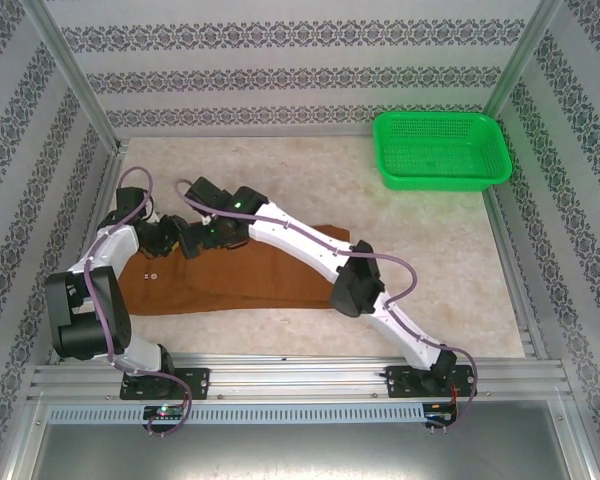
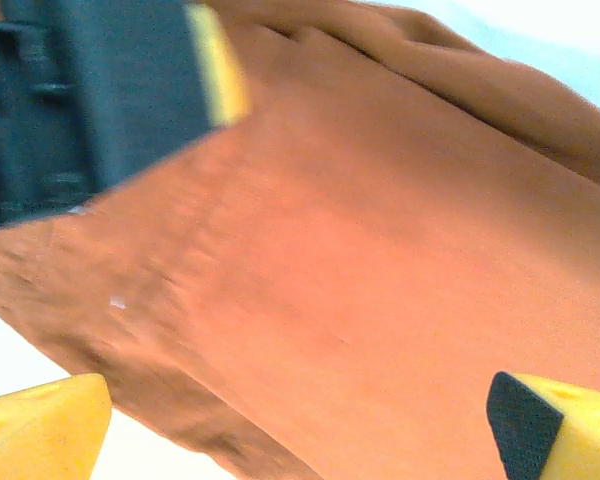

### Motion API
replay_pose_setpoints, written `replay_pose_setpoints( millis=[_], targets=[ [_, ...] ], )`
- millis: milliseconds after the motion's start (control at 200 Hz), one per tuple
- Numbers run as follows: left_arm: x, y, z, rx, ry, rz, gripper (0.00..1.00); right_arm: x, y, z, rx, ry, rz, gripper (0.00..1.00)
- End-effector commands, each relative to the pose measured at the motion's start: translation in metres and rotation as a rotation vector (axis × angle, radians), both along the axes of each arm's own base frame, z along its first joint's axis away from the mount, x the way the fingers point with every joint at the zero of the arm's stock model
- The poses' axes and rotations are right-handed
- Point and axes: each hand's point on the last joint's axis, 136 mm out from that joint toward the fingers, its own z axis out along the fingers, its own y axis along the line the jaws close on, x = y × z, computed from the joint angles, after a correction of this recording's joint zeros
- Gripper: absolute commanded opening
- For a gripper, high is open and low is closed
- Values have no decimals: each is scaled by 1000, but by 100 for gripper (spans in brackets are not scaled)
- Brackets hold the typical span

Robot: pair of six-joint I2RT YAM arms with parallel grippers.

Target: Roll up the long pants

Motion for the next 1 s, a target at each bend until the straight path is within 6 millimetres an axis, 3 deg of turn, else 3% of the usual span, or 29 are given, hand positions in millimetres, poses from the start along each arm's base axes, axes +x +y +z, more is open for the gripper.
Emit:
replay_pose_setpoints(
  millis=[0,125,200,300,475,595,789,994],
  targets=[
    [-8,-18,-8,-50,-13,-62,49,23,-54,56,112,-72,-137,98],
    [-35,-18,-31,2,70,-69,49,19,-106,38,98,-30,-229,98],
    [-53,-5,-37,98,104,-43,49,13,-119,27,80,-13,-246,98],
    [-72,12,-29,223,118,-16,50,7,-127,14,65,1,-256,98],
    [-82,29,-3,333,79,37,54,3,-124,-3,76,32,-260,98],
    [-88,35,-12,355,150,46,57,3,-122,-7,73,37,-251,98],
    [-80,19,-41,250,224,-10,57,7,-130,-8,66,29,-263,98],
    [-58,-16,-42,42,139,-82,58,11,-141,-13,64,26,-290,97]
  ],
)
